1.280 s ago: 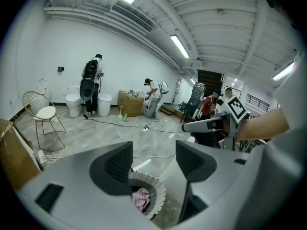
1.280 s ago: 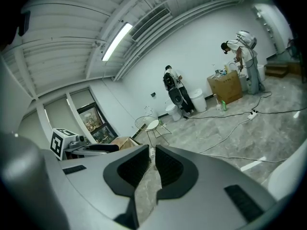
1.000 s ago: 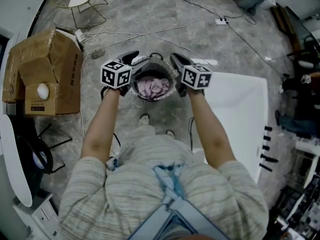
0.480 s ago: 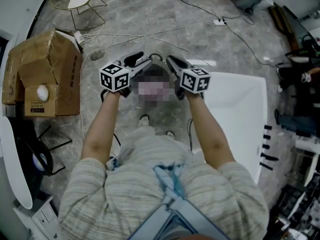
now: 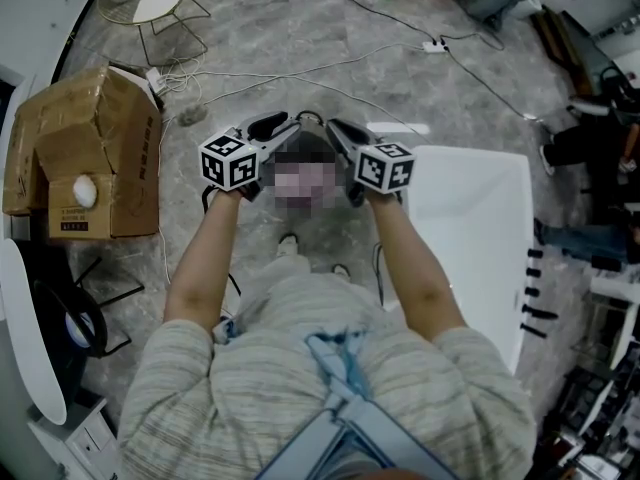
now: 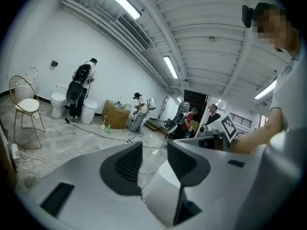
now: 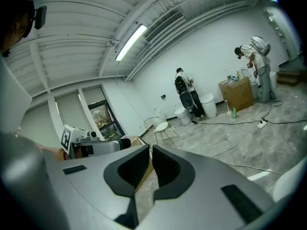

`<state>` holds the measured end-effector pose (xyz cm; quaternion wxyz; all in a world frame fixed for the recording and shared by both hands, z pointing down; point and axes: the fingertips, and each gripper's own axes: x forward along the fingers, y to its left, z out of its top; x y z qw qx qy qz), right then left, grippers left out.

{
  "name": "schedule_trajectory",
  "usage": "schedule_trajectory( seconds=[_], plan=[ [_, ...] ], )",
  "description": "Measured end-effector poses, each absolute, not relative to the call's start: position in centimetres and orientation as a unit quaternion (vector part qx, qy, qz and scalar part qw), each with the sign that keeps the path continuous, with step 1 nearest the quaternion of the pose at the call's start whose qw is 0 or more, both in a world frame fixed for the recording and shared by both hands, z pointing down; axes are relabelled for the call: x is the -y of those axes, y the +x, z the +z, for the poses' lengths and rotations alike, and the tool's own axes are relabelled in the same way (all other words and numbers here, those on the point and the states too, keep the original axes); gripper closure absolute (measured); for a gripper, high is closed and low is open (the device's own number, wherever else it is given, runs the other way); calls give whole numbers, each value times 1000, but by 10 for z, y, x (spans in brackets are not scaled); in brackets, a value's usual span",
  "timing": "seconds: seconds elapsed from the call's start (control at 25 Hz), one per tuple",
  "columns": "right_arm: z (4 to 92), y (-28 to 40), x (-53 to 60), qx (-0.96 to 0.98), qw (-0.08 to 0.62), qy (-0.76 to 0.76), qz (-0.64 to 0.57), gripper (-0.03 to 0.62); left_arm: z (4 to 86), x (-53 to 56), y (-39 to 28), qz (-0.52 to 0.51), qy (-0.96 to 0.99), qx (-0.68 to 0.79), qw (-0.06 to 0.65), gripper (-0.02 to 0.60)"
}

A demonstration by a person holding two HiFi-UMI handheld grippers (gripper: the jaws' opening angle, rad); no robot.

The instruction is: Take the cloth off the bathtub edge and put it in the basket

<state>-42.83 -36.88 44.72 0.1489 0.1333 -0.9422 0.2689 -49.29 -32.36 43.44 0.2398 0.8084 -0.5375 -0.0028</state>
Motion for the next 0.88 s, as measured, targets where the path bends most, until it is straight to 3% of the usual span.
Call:
schedule_trajectory(
  seconds=[0.08, 0.2, 0.24, 0.88],
  plan=[
    [447, -426, 368, 943, 147, 133, 269, 572, 436, 323, -493, 4, 807, 541, 238, 438],
    [440, -423, 365, 946, 131, 127, 269, 572, 436, 322, -493, 14, 801, 551, 234, 562],
    [436, -421, 363, 948, 124, 124, 267, 572, 435, 322, -493, 15, 801, 553, 232, 578],
    [425, -403, 358, 953, 108, 116, 259, 592, 431, 326, -480, 10, 804, 547, 231, 578]
  ],
)
